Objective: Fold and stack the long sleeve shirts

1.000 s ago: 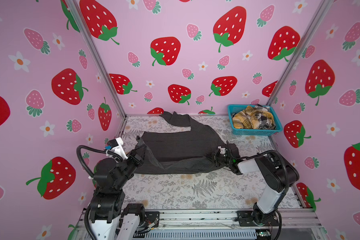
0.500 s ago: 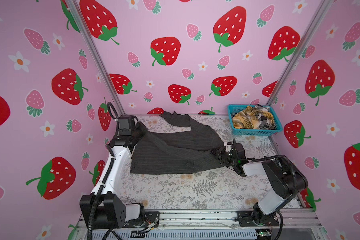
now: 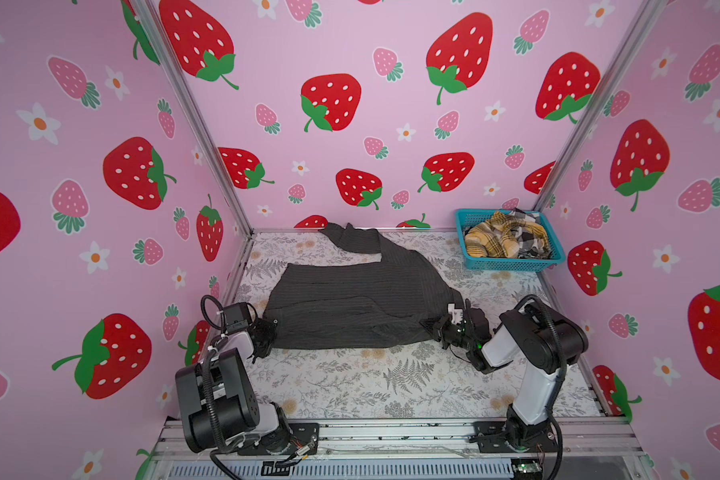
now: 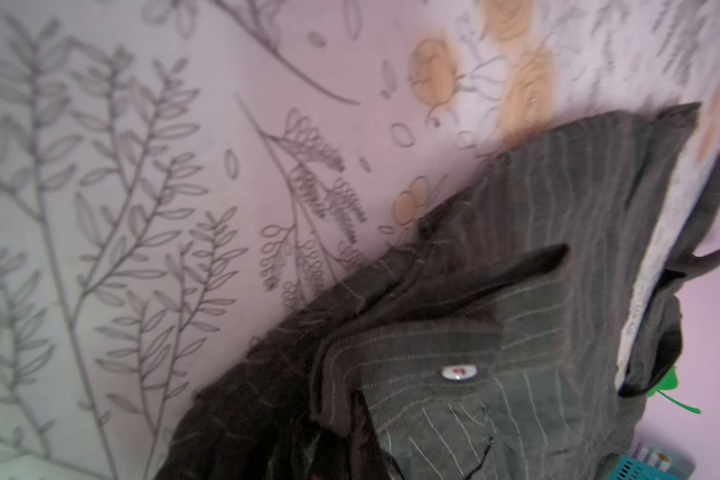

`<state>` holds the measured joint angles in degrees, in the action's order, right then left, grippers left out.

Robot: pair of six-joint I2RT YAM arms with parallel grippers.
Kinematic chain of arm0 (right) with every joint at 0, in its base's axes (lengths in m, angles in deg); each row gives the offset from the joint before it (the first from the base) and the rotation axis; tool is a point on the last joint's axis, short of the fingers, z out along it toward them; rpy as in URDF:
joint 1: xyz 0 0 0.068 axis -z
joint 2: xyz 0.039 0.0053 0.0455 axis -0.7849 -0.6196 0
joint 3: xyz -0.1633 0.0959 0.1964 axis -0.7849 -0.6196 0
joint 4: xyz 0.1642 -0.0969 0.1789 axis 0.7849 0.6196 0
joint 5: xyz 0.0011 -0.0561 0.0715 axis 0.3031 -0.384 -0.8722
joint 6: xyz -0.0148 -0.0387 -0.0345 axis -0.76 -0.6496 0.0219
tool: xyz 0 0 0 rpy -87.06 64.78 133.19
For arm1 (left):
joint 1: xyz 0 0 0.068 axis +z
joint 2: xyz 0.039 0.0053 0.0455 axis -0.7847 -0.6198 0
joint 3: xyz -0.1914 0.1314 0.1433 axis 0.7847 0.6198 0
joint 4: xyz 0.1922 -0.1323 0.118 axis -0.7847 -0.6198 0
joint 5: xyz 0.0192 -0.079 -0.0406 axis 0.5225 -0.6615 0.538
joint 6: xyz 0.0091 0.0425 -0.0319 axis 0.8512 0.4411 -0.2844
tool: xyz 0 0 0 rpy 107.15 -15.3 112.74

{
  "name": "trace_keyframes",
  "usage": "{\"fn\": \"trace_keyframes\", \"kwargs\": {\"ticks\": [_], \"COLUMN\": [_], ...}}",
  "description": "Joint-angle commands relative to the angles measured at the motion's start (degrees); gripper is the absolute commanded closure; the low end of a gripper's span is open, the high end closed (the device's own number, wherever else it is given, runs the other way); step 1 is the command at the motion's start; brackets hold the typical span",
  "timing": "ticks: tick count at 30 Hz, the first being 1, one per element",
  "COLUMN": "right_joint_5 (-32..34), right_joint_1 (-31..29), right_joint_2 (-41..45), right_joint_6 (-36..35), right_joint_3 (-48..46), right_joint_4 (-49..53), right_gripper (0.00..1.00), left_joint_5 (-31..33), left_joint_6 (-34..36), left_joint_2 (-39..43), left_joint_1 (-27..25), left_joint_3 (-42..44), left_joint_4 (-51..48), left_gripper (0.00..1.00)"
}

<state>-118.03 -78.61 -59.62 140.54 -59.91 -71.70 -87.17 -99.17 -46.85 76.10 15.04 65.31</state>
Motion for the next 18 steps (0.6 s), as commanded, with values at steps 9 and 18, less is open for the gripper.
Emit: {"fn": "trace_keyframes", "kwargs": {"ticks": [9,18], "right_joint_5": [2.74,3.27], "right_joint_1": [-0.69,-1.23], "right_joint_2": [13.38,15.65], "right_joint_6": [-9.43,-16.70], "right_joint_3": [5.67,6.38], "right_joint_4": [26.60,36.34], "right_gripper": [1.00,1.00], "left_joint_5": [1.09,1.17], "left_joint_6": [3.62,8.51], "left_joint_2": [5.21,2.71], "left_joint_1": [0.46,2.31], "left_joint_3": [-14.33,-8.16], "left_joint_4": [-13.89,-9.04], "left_gripper": [1.00,1.00]}}
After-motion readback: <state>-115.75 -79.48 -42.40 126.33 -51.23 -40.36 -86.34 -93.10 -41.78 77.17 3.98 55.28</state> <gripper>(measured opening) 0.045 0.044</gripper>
